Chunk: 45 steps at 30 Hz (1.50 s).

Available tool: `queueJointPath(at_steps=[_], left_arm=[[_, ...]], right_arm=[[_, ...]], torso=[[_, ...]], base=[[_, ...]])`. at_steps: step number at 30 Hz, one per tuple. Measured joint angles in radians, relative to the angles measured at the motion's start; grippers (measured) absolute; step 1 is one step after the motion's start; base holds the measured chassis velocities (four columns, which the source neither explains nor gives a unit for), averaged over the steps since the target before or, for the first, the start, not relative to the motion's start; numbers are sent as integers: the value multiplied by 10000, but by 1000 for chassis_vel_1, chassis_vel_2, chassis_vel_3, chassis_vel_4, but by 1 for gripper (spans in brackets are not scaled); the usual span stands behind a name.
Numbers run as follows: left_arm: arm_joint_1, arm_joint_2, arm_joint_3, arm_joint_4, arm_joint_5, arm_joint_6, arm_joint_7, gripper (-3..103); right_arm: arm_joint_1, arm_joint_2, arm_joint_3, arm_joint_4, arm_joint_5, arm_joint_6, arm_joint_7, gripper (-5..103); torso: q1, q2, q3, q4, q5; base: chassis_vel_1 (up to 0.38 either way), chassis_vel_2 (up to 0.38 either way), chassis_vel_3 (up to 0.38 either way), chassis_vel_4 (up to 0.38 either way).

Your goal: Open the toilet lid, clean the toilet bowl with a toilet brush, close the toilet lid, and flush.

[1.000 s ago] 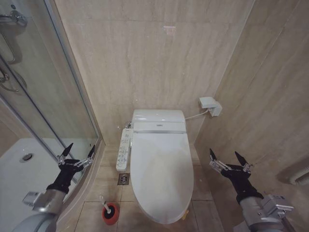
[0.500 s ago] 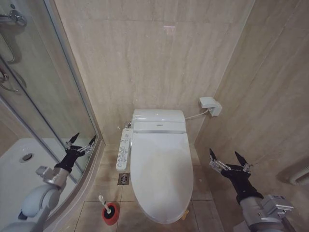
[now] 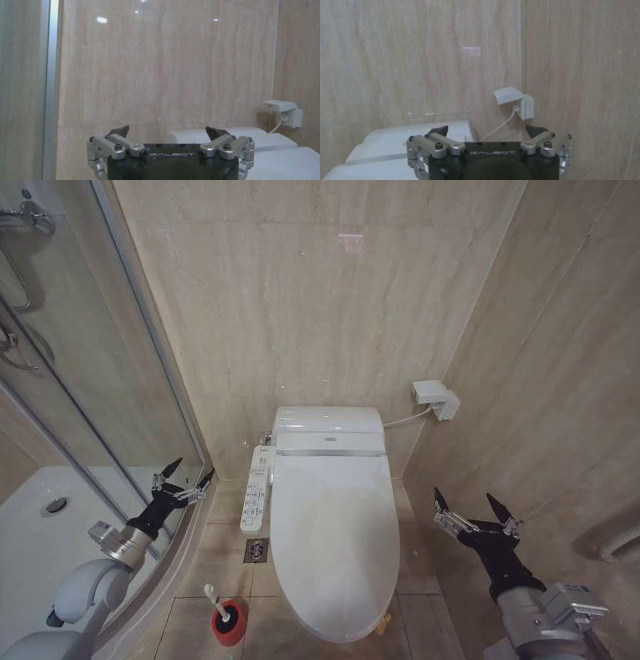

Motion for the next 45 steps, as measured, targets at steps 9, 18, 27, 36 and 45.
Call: queueJointPath(at_steps=[9,18,27,36,45], left_arm=[[163,7,-88,-57,133,-120,164,100],[357,-253,-68,-119,331,-211,357,100],[552,-360,-154,-217,387,-284,501,100],[639,-368,-223,-233,387,-331,562,100],[588,-345,-209,-218,377,-352,556,100]], right_arm=[[0,0,0,1,0,0,0,100],[0,1,0,1,0,0,0,100],[0,0,0,1,0,0,0,100],[0,1,0,2,0,0,0,100],[0,1,0,1,1,0,0,100]], torso=[[0,0,0,0,1],[0,0,0,0,1],[0,0,0,0,1],[-1,1,-1,-1,1],[-1,0,0,1,0]], base=[[0,0,0,0],[0,0,0,0],[0,0,0,0],[0,0,0,0],[-24,24,20,-30]])
